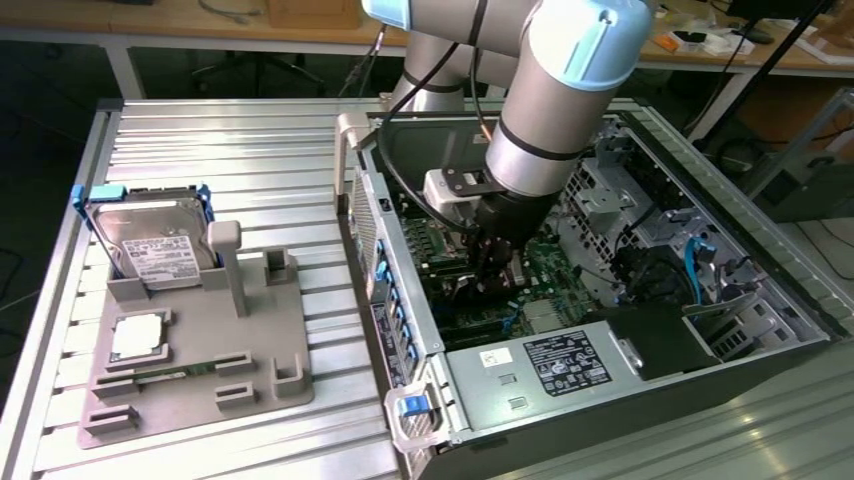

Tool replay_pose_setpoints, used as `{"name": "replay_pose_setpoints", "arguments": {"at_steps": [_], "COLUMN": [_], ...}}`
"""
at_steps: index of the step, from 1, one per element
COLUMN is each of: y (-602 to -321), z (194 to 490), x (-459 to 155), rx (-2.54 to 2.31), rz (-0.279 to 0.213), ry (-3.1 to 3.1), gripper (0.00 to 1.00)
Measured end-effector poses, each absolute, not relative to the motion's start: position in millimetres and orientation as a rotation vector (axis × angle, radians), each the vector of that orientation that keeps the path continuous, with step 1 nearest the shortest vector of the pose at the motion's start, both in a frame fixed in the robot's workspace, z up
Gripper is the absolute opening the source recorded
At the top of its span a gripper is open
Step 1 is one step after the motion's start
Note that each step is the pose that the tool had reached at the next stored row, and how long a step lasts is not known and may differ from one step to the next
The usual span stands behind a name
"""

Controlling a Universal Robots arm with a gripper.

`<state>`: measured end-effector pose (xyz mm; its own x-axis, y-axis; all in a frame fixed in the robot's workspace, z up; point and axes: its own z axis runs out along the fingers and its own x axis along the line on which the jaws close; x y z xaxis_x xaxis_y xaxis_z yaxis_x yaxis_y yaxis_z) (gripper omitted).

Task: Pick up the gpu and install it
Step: 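Insert the gpu into the slot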

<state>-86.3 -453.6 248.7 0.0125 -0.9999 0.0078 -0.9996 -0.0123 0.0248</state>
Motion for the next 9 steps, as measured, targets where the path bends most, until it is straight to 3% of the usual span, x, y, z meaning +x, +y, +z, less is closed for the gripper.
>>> {"name": "replay_pose_setpoints", "arguments": {"at_steps": [9], "y": [-453.7], "z": [253.2], "x": [-86.4], "rx": [2.218], "rz": [-0.018], "ry": [-2.191], "gripper": [0.27]}}
